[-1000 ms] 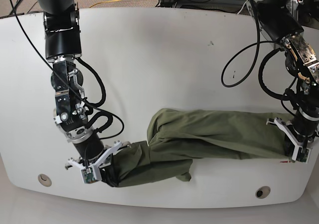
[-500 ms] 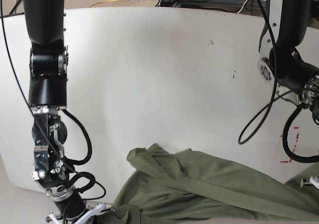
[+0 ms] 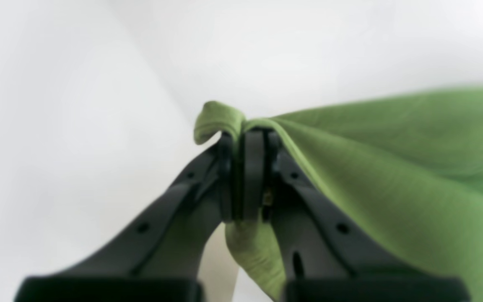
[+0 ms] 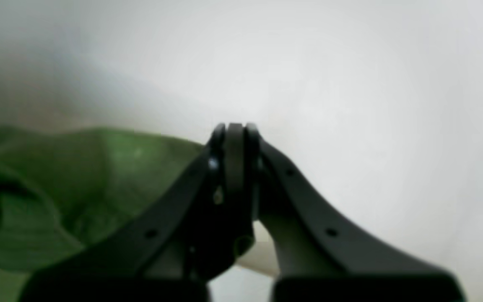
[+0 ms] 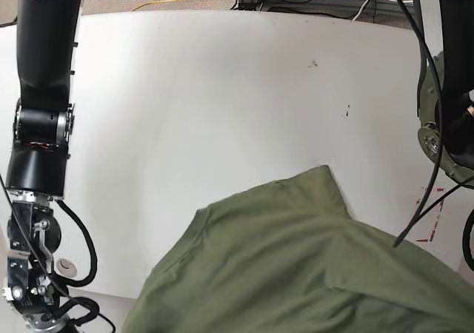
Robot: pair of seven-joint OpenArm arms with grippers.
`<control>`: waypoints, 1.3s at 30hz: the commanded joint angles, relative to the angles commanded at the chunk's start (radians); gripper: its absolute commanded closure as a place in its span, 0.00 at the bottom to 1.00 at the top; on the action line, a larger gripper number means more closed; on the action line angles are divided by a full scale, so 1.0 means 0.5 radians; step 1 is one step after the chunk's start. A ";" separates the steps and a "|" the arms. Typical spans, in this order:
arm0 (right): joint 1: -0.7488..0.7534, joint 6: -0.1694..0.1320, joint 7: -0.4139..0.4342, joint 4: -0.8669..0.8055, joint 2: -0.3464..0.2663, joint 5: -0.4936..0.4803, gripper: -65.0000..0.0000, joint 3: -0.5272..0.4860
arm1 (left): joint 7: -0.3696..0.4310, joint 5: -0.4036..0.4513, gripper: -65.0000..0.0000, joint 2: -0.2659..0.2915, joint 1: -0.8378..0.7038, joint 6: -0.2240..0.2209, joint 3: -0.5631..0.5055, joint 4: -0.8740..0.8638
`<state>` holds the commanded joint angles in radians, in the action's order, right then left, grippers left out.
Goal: Layout the t-shirt on the table in an organized manner, then fold the t-shirt properly
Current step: 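Lift the shirt with both grippers and pull them apart to stretch it, then open the right gripper and regrasp the shirt edge near it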
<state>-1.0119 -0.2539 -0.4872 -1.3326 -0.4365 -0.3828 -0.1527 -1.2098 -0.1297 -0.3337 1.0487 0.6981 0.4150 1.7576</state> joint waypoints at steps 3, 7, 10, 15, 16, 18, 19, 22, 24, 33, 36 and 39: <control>0.144 0.000 -0.021 -0.080 -0.006 0.000 1.00 0.003 | 0.000 0.000 1.00 0.006 -0.157 0.000 0.021 0.071; 0.476 0.000 -0.031 -0.242 0.000 0.000 1.00 0.144 | 0.000 -0.003 1.00 0.012 -0.414 0.000 0.064 0.126; 0.724 0.000 -0.031 -0.350 0.000 0.000 1.00 0.252 | 0.000 -0.003 1.00 0.012 -0.580 0.000 0.071 0.184; 1.142 0.006 -0.031 -0.565 0.018 0.000 1.00 0.368 | 0.000 -0.003 1.00 0.006 -0.902 0.000 0.166 0.242; 1.227 0.009 -0.031 -0.608 0.043 0.000 1.00 0.384 | 0.000 -0.003 1.00 0.006 -0.982 0.000 0.187 0.252; 1.359 0.012 -0.031 -0.669 0.080 0.006 1.00 0.420 | 0.000 -0.003 1.00 0.006 -1.083 0.000 0.206 0.267; 1.485 0.015 -0.031 -0.740 0.101 0.009 1.00 0.470 | 0.000 -0.003 1.00 0.006 -1.181 0.000 0.212 0.288; 1.743 0.015 -0.031 -0.893 0.153 0.015 1.00 0.559 | 0.000 -0.003 1.00 0.009 -1.372 0.000 0.255 0.359; 1.878 0.018 -0.031 -0.967 0.193 0.018 1.00 0.595 | 0.000 -0.003 1.00 0.009 -1.507 0.000 0.288 0.381; 2.351 0.021 -0.031 -1.181 0.359 0.021 1.00 0.635 | 0.003 -0.003 1.00 0.015 -1.970 0.000 0.307 0.408; 2.409 0.021 -0.031 -1.191 0.445 0.021 0.97 0.632 | 0.006 -0.003 1.00 0.015 -2.065 0.000 0.307 0.411; 2.421 0.021 -0.031 -1.185 0.519 0.021 0.84 0.605 | 0.006 -0.003 1.00 0.015 -2.127 0.000 0.307 0.414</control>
<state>0.1987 -0.2432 -0.5025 -1.9248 -0.1772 -0.3721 0.1496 -1.2068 -0.1312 -0.3261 -0.0146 0.6981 0.5685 1.9647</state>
